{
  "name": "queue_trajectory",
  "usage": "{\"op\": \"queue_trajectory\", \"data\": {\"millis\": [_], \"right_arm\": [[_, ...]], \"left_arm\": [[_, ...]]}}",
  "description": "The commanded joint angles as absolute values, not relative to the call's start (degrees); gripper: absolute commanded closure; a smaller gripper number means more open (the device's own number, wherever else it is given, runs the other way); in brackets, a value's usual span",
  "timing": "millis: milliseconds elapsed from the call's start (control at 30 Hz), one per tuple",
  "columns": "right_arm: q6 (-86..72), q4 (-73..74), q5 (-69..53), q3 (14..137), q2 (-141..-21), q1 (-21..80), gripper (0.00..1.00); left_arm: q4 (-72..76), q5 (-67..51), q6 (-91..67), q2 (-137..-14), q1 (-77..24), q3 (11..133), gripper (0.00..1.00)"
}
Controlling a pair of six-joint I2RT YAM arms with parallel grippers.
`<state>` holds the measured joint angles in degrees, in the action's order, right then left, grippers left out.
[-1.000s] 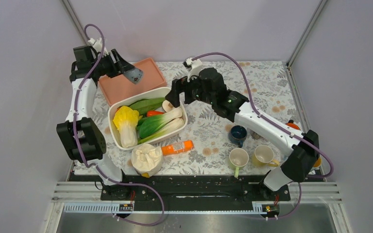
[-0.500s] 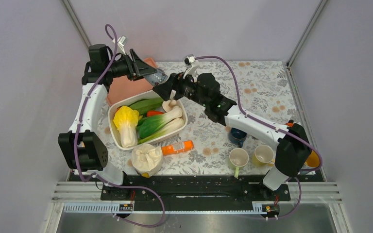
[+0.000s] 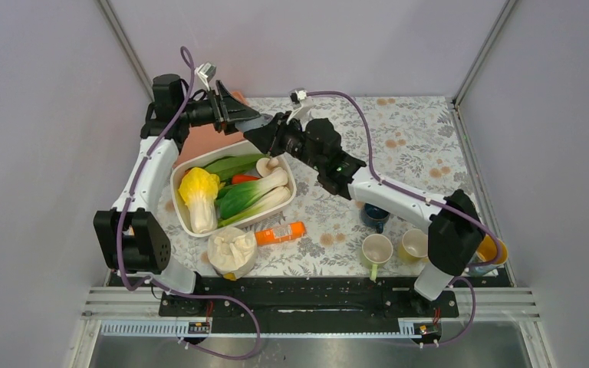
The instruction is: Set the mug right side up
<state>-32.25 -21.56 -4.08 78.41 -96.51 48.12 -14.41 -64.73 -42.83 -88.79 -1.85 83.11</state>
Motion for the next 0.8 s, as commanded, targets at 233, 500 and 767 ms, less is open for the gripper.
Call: {"op": "queue_trajectory", "data": {"millis": [233,500,767], "right_arm": [[-15.0,-2.7,7.6,82.8,-86.8,42.8,1.0],[-8.1,24.5,7.5,86.5,-84.3,27.7,1.0],[-4.5,44.7,10.6,93.6,-94.7,8.8,1.0]], "left_arm": [[-31.6,-59.7,-21.0,-88.8,0.8,92.2,0.02],[-38.8,-44.8,-7.4,-88.7,8.6,98.4,0.01],[-40.1,-38.4,2.3,-86.3,9.2,91.2,0.01]]}}
